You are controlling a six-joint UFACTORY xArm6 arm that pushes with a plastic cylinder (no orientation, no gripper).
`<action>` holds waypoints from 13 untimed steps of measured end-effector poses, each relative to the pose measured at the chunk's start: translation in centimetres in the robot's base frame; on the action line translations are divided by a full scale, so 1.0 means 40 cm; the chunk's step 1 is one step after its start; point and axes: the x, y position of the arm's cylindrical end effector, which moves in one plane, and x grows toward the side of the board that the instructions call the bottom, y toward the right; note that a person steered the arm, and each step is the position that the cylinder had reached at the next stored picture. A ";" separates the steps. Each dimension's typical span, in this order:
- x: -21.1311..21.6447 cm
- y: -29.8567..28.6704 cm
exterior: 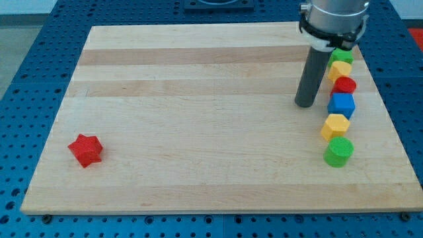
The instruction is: Move the green circle diagonally bottom right to yellow hexagon
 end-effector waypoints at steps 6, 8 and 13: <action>0.054 0.106; 0.047 0.106; 0.014 0.027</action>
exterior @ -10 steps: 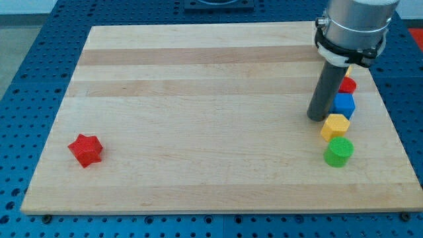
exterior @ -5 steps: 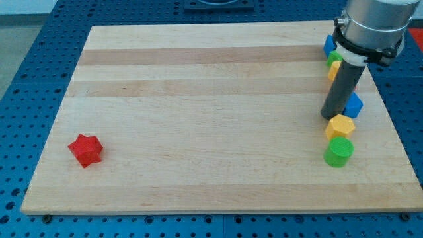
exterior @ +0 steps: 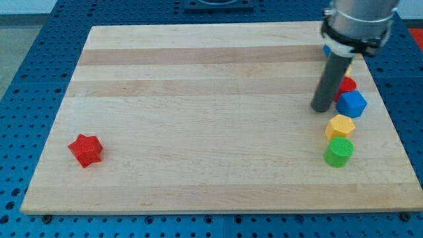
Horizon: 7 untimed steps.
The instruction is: Move the green circle diagonally bottom right to yellow hexagon
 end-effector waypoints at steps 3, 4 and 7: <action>0.167 0.040; 0.153 0.043; 0.180 0.076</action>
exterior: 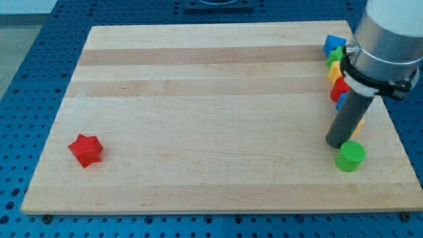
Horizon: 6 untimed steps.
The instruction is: Move the green circle diagonally bottom right to yellow hexagon
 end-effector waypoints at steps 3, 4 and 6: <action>0.127 -0.083; 0.128 -0.017; 0.109 0.007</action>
